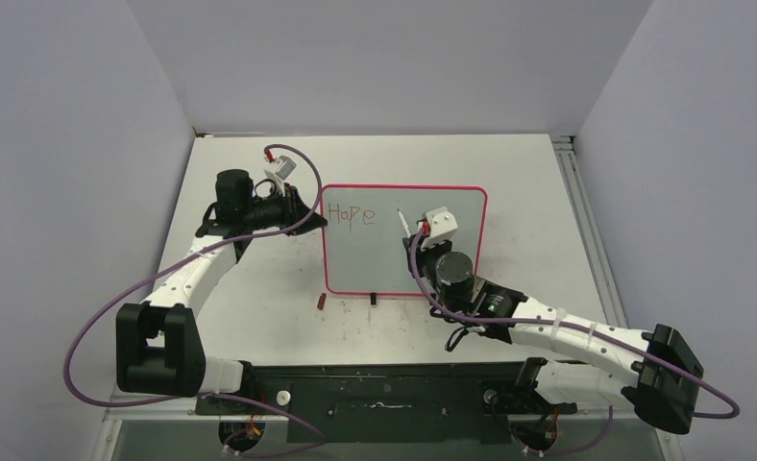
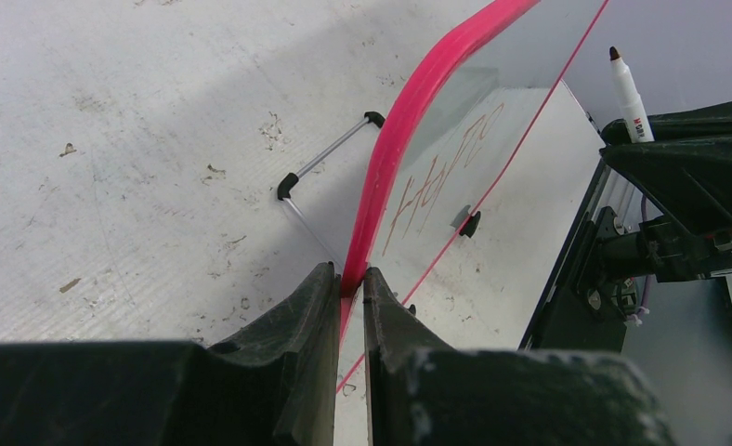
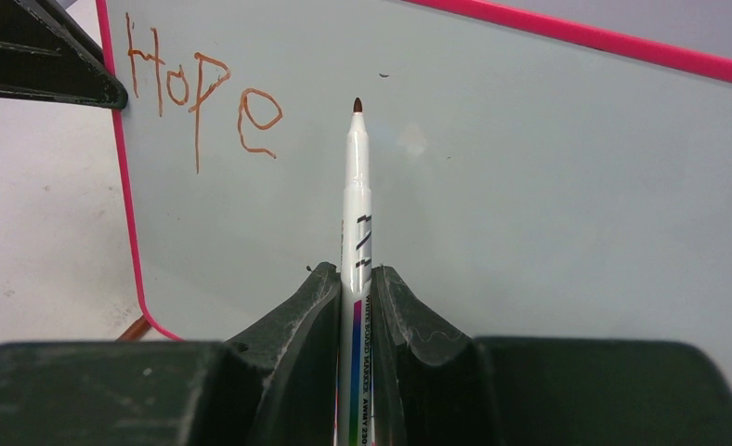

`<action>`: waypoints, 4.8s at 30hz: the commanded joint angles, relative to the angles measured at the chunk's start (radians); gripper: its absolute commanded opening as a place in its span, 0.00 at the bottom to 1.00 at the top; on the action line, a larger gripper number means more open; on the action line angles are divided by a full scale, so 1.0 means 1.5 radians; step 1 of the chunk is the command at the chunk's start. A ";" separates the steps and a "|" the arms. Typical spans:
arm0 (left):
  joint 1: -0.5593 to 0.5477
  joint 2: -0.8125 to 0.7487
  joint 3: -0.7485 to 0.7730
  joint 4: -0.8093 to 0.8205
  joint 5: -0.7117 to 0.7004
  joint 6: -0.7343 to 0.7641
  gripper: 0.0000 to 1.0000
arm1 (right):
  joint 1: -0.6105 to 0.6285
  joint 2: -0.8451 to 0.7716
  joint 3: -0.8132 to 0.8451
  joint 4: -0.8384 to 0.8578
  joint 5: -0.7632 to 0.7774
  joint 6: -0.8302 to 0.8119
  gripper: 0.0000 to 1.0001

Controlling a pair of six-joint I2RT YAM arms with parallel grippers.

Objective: Write a sentence on the whiteboard

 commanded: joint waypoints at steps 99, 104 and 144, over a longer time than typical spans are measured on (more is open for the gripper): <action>-0.004 -0.038 0.005 0.010 -0.017 -0.011 0.00 | 0.020 0.103 0.070 -0.012 0.102 0.063 0.05; -0.004 -0.039 0.005 0.010 -0.016 -0.010 0.00 | 0.017 0.105 0.072 -0.028 0.104 0.072 0.05; -0.004 -0.048 0.002 0.013 -0.015 -0.013 0.00 | 0.039 0.083 0.035 -0.098 0.098 0.147 0.05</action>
